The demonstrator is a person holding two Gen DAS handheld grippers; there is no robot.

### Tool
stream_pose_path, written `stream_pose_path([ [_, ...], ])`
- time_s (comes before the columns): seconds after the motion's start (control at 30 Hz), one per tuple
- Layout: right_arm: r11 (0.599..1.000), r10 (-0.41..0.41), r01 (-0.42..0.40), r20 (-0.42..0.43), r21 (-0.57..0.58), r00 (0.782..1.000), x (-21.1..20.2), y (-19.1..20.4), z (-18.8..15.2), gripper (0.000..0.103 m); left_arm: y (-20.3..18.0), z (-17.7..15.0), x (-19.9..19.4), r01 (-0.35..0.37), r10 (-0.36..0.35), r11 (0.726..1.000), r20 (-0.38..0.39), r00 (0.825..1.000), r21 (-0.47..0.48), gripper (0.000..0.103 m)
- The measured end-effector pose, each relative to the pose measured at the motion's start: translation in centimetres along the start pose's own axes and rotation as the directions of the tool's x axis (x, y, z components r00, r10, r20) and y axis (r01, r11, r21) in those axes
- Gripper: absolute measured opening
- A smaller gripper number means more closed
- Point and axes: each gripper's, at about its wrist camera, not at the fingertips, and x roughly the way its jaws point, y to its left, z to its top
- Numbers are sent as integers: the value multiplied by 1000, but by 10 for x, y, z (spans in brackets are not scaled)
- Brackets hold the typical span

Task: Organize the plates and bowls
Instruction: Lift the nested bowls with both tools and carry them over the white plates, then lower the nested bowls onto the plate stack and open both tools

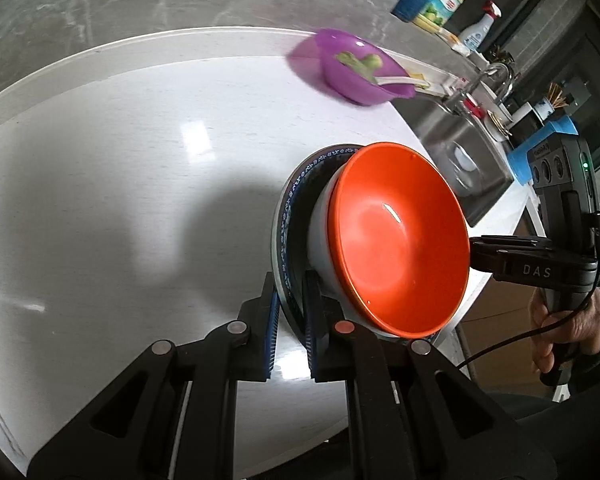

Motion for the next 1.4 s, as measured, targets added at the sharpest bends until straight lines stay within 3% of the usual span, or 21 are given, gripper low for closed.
stream_pose_path([
  [0.23, 1000, -3, 3, -22, -2, 1000, -10, -34, -4, 11, -38, -6, 33, -3, 2, 1000, -34, 999, -23, 9],
  [0.73, 1000, 12, -12, -69, -6, 998, 8, -73, -5, 11, -46, -10, 86, -61, 57, 997, -77, 995, -55, 10],
  [1.03, 1000, 19, -20, -97, -10, 995, 26, -81, -12, 11, -41, -19, 100, -94, 86, 991, -83, 993, -96, 10],
  [1.4, 997, 6, -11, -63, -77, 998, 27, -72, -12, 14, -40, -24, 102, -149, 145, 980, -41, 989, -134, 13],
])
